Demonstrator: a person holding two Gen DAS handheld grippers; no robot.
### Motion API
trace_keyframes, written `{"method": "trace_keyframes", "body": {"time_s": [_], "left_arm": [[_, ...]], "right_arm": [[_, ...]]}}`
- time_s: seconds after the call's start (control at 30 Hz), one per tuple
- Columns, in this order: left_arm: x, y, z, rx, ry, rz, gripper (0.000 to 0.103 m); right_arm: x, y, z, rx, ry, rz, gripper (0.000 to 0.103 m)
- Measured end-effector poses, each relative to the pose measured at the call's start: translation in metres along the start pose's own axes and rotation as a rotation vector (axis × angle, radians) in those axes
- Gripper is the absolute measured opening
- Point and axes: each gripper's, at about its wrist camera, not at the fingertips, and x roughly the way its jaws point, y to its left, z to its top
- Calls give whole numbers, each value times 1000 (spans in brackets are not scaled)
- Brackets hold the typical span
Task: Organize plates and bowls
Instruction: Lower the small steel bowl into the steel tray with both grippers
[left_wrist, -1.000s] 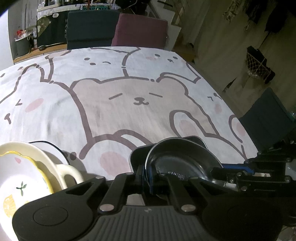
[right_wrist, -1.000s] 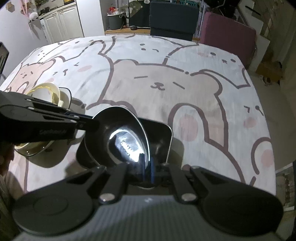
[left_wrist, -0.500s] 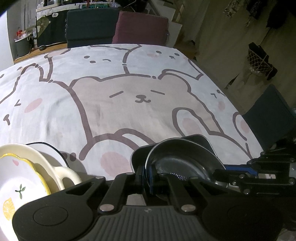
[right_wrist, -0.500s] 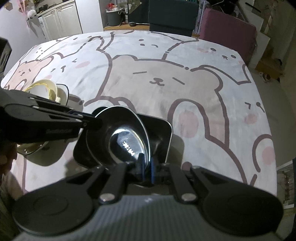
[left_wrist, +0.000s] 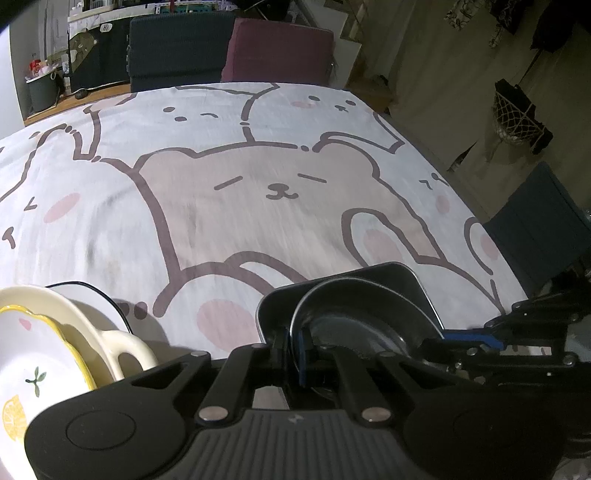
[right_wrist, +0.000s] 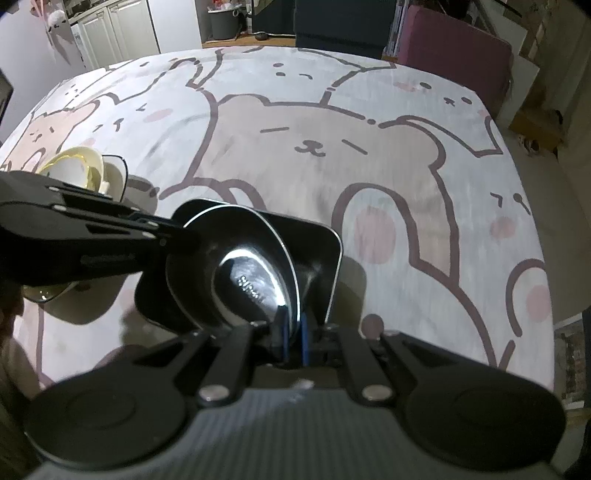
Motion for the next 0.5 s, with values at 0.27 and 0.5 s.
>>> {"method": "trace_keyframes", "body": {"time_s": [0.27, 0.5], "left_arm": [[0, 0, 0, -3, -2, -5, 5], [0, 1, 2, -7, 0, -4, 5]], "right_arm": [[5, 0, 0, 1, 17, -4, 8], [7, 0, 0, 1, 24, 2, 9]]}}
